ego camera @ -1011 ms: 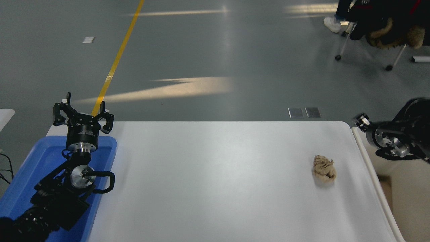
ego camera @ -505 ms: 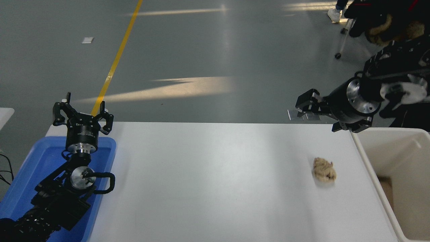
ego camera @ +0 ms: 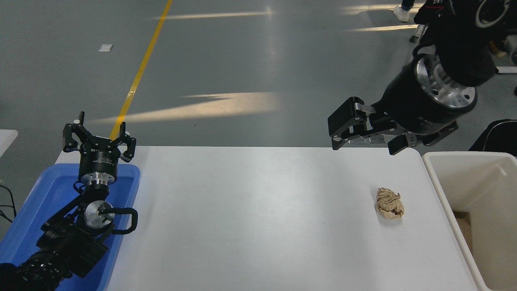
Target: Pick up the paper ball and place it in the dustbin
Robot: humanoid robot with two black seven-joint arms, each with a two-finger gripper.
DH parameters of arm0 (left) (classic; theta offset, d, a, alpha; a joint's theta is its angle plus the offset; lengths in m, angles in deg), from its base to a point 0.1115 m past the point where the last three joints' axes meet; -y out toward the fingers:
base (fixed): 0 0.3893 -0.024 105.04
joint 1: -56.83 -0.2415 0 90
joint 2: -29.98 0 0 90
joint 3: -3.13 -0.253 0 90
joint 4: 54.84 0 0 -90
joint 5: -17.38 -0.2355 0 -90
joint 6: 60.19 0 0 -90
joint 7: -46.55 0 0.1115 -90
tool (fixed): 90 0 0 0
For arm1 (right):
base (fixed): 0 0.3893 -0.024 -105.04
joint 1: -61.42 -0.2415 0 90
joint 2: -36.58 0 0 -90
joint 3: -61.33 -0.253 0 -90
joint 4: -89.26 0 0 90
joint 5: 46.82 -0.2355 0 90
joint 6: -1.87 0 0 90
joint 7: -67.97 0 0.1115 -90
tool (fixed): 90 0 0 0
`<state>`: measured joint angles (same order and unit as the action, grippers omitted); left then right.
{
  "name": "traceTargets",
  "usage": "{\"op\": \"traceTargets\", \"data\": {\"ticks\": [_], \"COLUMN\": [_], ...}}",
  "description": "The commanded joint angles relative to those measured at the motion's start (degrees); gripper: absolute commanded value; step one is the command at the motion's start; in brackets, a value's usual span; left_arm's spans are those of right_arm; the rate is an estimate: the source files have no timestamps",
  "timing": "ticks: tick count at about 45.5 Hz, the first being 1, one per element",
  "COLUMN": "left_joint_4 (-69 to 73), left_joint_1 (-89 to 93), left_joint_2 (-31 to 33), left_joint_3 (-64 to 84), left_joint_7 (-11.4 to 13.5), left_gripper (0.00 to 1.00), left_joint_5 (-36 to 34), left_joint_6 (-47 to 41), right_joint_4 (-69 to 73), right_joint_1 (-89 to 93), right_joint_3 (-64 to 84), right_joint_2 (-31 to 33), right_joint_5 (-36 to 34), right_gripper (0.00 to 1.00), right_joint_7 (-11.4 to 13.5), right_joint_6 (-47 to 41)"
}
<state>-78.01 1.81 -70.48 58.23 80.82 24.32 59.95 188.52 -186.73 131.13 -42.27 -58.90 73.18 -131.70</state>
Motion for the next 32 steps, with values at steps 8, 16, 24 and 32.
{"op": "traceTargets", "data": {"ticks": [8, 16, 24, 32], "left_joint_4": [-0.03, 0.05, -0.03, -0.03], "left_joint_1": [-0.01, -0.01, -0.01, -0.01], "left_joint_2": [0.00, 0.00, 0.00, 0.00], "left_joint_3": [0.01, 0.01, -0.08, 0.01], "left_joint_7": [0.01, 0.01, 0.01, 0.01], "left_gripper": [0.99, 0.99, 0.99, 0.99], "left_joint_5": [0.00, 0.00, 0.00, 0.00], "left_joint_6": [0.00, 0.00, 0.00, 0.00], "right_joint_4": [-10.91, -17.77, -25.68, -35.26], "right_joint_1": [24.26, 42.11, 57.23, 68.57], "right_joint_3": [3.58, 3.59, 1.31, -0.54], "right_joint_2": [0.01, -0.25, -0.34, -0.43], "right_joint_5": [7.43, 7.08, 7.25, 7.60], "right_gripper": [1.00, 1.00, 1.00, 1.00], "right_joint_7": [0.50, 0.59, 0.59, 0.59], "right_joint_6": [8.82, 23.60, 30.72, 33.10]}}
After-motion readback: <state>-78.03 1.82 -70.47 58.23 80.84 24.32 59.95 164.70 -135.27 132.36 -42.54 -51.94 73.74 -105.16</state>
